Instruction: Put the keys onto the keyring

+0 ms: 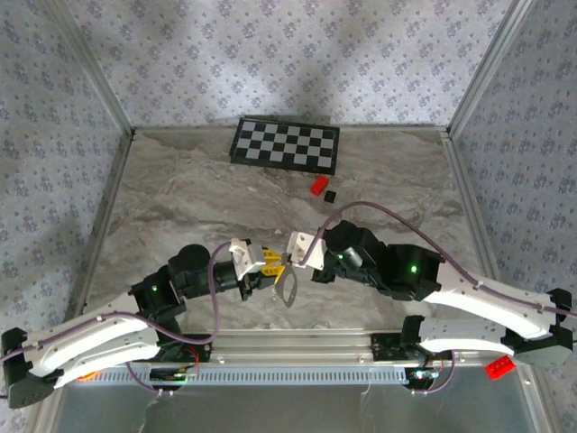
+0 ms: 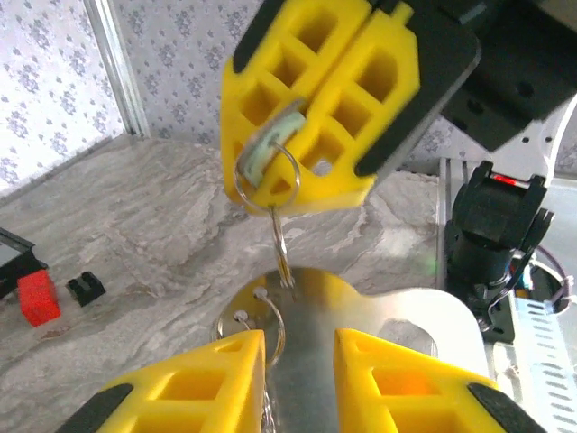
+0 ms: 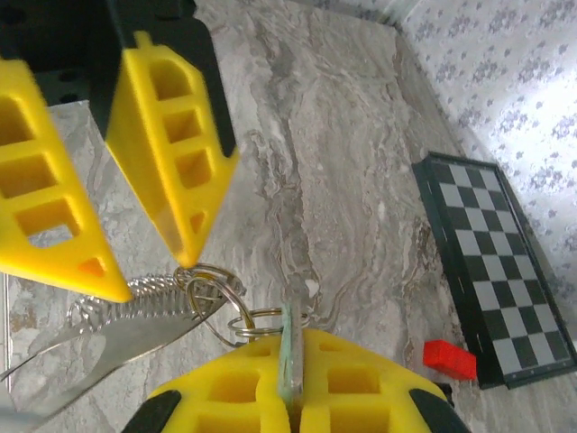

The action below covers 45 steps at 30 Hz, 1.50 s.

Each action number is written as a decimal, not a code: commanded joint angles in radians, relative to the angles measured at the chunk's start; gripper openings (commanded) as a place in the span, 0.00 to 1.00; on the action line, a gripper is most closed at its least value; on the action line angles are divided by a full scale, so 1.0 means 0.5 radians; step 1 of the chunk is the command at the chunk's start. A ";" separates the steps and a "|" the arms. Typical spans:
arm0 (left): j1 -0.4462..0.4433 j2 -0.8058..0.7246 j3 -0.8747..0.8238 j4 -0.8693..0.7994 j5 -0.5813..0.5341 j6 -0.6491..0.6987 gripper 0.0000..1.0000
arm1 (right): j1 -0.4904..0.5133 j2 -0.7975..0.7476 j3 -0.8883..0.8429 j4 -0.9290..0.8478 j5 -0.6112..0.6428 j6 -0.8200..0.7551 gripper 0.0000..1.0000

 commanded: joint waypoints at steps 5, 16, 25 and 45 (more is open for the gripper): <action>0.005 -0.124 -0.083 0.185 -0.132 -0.013 0.38 | -0.120 0.071 0.194 -0.229 0.123 0.188 0.00; 0.008 -0.219 -0.149 0.092 -0.511 -0.022 0.62 | -0.397 0.165 0.296 -0.402 0.043 0.340 0.00; 0.008 -0.235 -0.266 0.129 -0.571 -0.199 0.99 | -0.572 0.387 0.388 -0.448 -0.061 0.461 0.00; 0.008 -0.566 -0.482 0.057 -0.544 -0.364 1.00 | -0.825 0.985 0.638 -0.321 -0.325 0.623 0.00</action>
